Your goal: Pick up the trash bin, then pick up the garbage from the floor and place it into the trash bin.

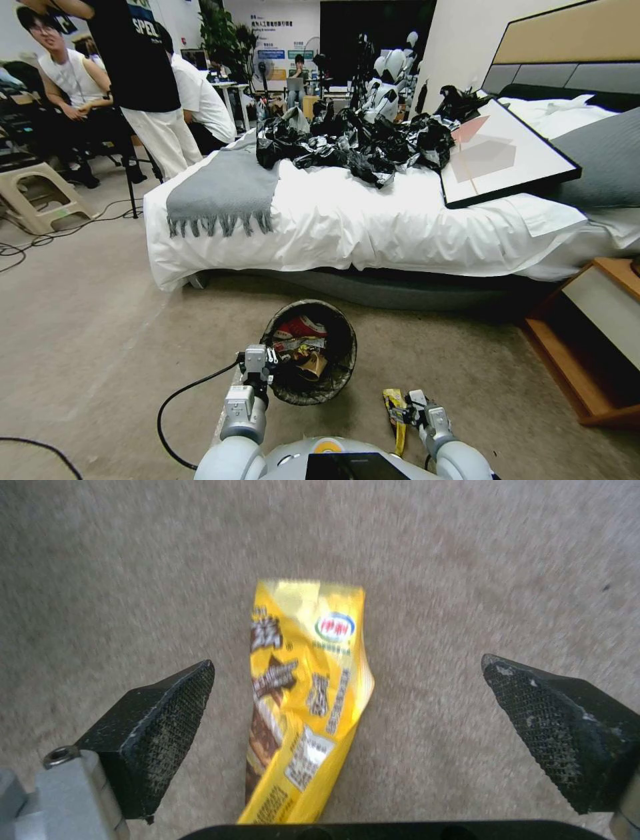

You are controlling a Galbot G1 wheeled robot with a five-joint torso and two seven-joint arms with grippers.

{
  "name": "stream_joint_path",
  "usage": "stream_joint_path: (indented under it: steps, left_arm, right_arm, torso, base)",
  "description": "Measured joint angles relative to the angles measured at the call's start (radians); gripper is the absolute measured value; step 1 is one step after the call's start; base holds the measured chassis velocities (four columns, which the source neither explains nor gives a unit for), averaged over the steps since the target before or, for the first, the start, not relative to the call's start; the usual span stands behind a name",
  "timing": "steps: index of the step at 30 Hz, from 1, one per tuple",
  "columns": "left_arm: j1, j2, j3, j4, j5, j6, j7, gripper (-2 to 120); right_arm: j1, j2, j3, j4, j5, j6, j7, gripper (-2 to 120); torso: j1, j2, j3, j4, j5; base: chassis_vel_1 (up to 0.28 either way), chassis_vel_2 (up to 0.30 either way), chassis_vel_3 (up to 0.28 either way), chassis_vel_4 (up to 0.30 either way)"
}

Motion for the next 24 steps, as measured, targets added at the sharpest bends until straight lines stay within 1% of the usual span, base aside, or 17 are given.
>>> stream_joint_path:
  steps: [1, 3, 8, 19, 24]
  left_arm:
    - [0.001, 0.001, -0.001, 0.001, 0.000, 0.000, 0.000, 0]
    - [0.003, 0.001, -0.001, 0.001, 0.000, 0.000, 0.000, 0]
    - [0.004, 0.001, 0.000, 0.004, 0.000, -0.001, 0.000, 0]
    - [0.007, 0.000, 0.000, 0.012, 0.000, -0.001, -0.001, 0]
    - [0.007, -0.002, 0.000, 0.016, 0.002, -0.001, -0.001, 0]
  right_arm:
    - [0.007, -0.007, 0.000, -0.007, 0.017, -0.026, -0.010, 100]
    - [0.015, -0.014, 0.000, -0.021, 0.028, -0.041, -0.023, 100]
    - [0.051, -0.020, -0.007, -0.070, 0.042, -0.060, -0.049, 100]
    - [0.121, -0.013, -0.044, -0.181, 0.043, -0.067, -0.080, 100]
    - [0.147, 0.000, -0.065, -0.211, 0.039, -0.068, -0.090, 100]
  torso:
    - [0.000, 0.000, 0.000, 0.0001, 0.0000]
    - [0.000, 0.000, 0.000, 0.0000, 0.0000]
    - [0.000, 0.000, 0.000, 0.0000, 0.0000]
    - [0.000, 0.000, 0.000, -0.0001, 0.0000]
    - [0.000, 0.000, 0.000, 0.0000, 0.0000]
  base:
    - [0.000, 0.000, 0.000, 0.000]
    - [0.000, 0.000, 0.000, 0.000]
    - [0.000, 0.000, 0.000, 0.000]
    - [0.000, 0.000, 0.000, 0.000]
    - [0.000, 0.000, 0.000, 0.000]
